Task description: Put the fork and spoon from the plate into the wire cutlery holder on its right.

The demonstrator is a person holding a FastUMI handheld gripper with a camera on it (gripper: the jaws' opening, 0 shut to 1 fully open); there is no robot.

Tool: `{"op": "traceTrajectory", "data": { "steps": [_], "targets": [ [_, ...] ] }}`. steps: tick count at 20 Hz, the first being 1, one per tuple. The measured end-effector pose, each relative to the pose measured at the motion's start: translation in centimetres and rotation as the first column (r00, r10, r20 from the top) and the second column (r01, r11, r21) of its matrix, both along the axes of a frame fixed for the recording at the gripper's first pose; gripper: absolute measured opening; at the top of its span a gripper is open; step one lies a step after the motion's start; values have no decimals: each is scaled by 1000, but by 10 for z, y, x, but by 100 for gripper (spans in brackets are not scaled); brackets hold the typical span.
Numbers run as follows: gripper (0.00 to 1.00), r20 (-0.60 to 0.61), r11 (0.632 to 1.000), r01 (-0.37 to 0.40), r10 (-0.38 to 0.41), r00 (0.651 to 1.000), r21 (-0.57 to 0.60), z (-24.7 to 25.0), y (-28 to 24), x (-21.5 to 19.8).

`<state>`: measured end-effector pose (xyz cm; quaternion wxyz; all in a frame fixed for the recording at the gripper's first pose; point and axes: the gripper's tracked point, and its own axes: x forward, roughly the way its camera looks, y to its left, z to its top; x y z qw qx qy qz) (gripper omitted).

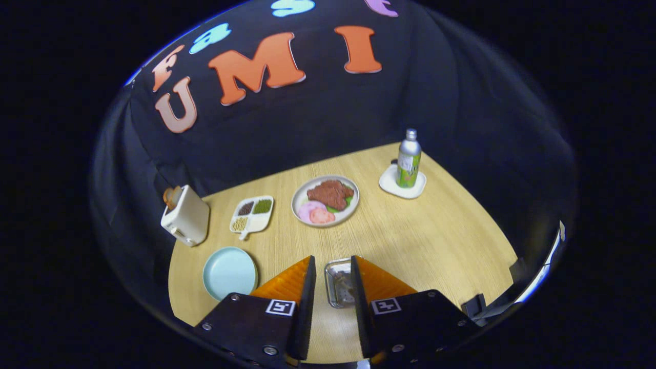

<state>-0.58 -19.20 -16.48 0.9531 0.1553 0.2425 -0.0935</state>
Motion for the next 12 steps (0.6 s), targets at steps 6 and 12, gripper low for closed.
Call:
{"op": "traceTrajectory", "data": {
  "steps": [6,12],
  "targets": [
    [77,324,972,71,6,946,-223,112,4,10],
    [87,473,952,86,67,878,-295,184,33,12]
  ]
}}
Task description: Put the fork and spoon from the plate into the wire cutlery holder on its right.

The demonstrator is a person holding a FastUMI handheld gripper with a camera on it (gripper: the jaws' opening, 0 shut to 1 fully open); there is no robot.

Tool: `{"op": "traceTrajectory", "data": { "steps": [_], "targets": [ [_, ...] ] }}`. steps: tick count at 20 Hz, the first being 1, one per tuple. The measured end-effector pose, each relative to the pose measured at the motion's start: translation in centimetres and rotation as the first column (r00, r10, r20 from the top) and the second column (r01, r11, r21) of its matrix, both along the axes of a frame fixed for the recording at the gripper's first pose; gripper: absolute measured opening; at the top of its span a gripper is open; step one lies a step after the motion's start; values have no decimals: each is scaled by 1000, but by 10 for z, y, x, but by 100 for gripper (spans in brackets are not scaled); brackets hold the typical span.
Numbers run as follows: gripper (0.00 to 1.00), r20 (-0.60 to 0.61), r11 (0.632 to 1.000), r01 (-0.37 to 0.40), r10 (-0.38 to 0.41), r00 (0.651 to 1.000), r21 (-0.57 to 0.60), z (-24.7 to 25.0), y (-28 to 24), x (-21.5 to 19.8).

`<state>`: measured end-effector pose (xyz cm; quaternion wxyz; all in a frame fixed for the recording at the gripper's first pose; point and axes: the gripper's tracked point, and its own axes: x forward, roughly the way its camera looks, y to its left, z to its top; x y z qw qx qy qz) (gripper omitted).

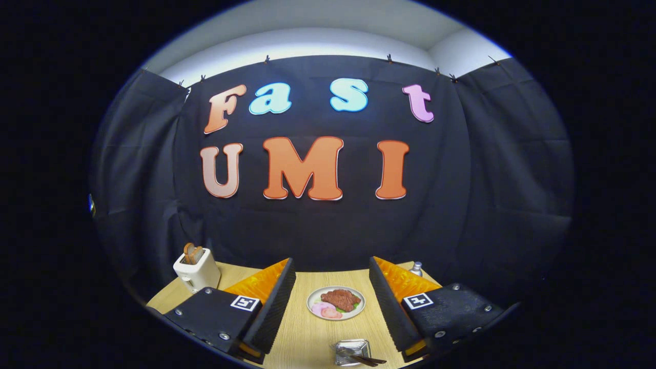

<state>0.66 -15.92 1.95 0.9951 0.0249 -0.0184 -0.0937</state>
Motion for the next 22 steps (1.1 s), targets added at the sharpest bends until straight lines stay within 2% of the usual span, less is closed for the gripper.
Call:
{"op": "traceTrajectory", "data": {
  "steps": [4,13,22],
  "targets": [
    [87,48,1000,-25,26,999,-7,21,13,3],
    [87,78,998,-43,46,996,-40,48,21,21],
    [87,69,998,-48,50,996,-38,52,30,25]
  ]
}}
